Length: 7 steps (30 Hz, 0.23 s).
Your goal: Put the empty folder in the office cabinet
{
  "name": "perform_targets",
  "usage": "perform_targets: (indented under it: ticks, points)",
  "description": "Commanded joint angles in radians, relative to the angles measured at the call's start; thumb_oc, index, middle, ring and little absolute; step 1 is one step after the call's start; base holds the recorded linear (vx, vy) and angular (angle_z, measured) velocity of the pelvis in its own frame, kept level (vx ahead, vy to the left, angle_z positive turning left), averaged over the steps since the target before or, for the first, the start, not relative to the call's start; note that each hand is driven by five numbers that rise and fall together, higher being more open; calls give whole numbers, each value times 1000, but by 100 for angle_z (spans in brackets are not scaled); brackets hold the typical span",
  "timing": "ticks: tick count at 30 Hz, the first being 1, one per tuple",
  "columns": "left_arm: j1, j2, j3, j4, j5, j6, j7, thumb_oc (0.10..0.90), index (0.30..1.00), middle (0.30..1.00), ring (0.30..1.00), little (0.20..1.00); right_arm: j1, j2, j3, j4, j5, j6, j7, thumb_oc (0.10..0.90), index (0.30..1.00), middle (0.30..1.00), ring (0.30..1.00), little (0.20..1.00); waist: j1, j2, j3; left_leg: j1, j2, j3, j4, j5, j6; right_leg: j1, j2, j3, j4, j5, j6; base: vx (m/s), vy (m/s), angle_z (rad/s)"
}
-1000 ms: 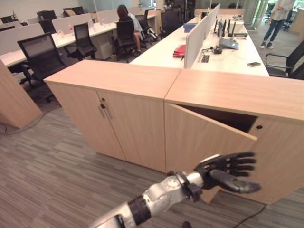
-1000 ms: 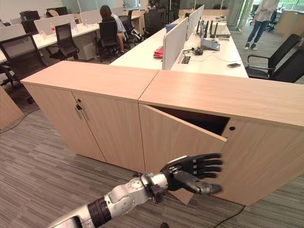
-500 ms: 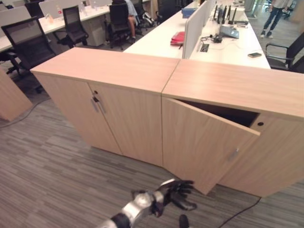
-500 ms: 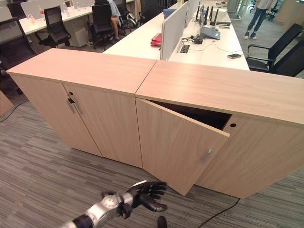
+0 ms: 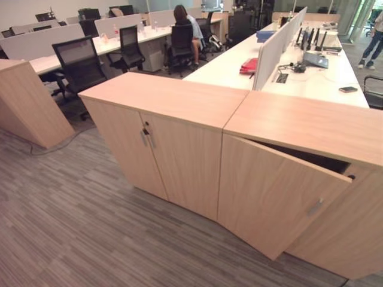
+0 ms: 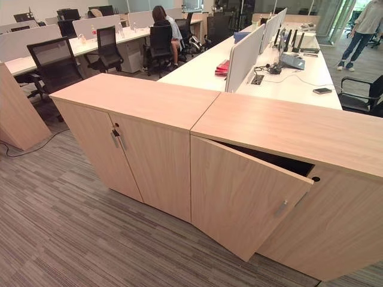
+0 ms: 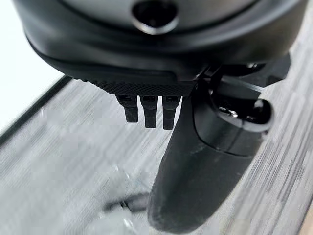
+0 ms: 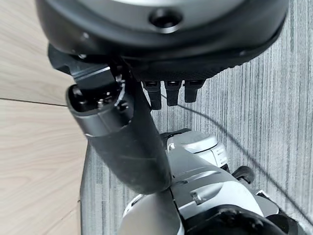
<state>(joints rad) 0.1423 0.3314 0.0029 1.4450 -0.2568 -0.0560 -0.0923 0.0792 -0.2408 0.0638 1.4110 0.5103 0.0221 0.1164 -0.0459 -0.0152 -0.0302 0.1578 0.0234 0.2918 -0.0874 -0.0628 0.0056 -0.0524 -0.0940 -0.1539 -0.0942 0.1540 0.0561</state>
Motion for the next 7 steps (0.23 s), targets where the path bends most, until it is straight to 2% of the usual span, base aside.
perform_targets:
  ticks: [1,7]
  points:
    - [-66,-60,27,28,-72,-11,7,800,900,900,900,900,-68,18,-7,63,-25,-2,14,800,900,900,900,900,-25,5,18,-93,23,-64,0,28,-48,93,-29,-18,7,-131,82,0,0,0]
    - [-100,-151,-61,-16,-109,-35,30,800,900,900,900,900,-73,35,0,66,-6,-4,-4,800,900,900,900,900,-36,6,10,-94,26,-63,0,30,-47,92,-26,-16,7,-131,79,1,0,-1]
